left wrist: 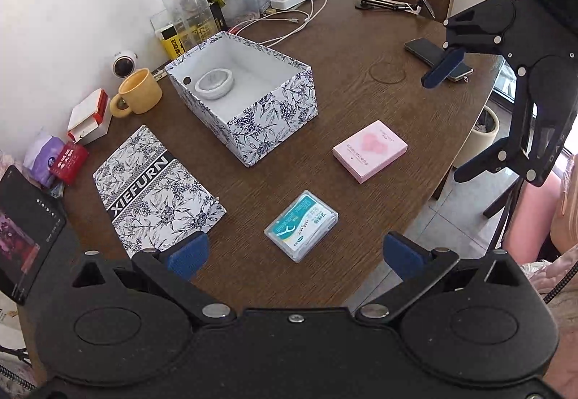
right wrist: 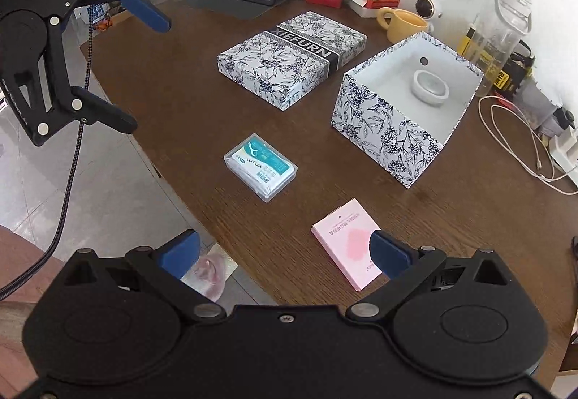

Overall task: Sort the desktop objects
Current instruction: 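Lower the right gripper onto the pink palette card and close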

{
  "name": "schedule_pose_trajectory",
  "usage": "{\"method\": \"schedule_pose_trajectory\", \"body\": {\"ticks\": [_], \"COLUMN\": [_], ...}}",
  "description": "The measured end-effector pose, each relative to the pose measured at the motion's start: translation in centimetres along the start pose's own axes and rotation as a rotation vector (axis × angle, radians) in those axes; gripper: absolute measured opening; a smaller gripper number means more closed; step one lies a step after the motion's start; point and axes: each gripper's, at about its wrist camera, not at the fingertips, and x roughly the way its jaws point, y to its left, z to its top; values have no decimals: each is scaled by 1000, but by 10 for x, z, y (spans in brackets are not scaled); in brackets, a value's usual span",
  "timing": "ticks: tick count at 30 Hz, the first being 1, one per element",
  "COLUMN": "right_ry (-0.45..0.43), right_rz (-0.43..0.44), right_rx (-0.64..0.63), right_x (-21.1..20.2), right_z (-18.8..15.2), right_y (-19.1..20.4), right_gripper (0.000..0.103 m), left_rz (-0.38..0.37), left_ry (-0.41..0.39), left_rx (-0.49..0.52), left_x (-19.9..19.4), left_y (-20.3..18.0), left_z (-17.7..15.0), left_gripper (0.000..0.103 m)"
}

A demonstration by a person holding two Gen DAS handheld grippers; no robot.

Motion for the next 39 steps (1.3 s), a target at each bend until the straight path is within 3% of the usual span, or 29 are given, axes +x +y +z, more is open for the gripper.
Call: {"method": "schedule_pose_trajectory", "body": {"ticks": [6,13,19,30,39], "right_ry": [-23,32,119,253,324], "right_rz": [-25,-13,35,158,217], "right_rx": [-102,-306,-354,-379,-401], "right_x": [19,92,146,172,172], "right_z": [-12,-23,-15,-8,-7], "right_y": [-10,-38,-54,-80,-89], "right_gripper": [101,99,96,95,92], "left_rz": [-20,-74,-103,-179,-190], "left_ry": [-51,-107,-100,-63,-45], "left_rx": [-39,-9,12,29,13], "left_x": [6,28,60,104,106], "left_y": [1,-5,-8,-5,-2], "left_z": [-2,-1,0,9,14], "left_gripper": [103,103,103,103,103]}}
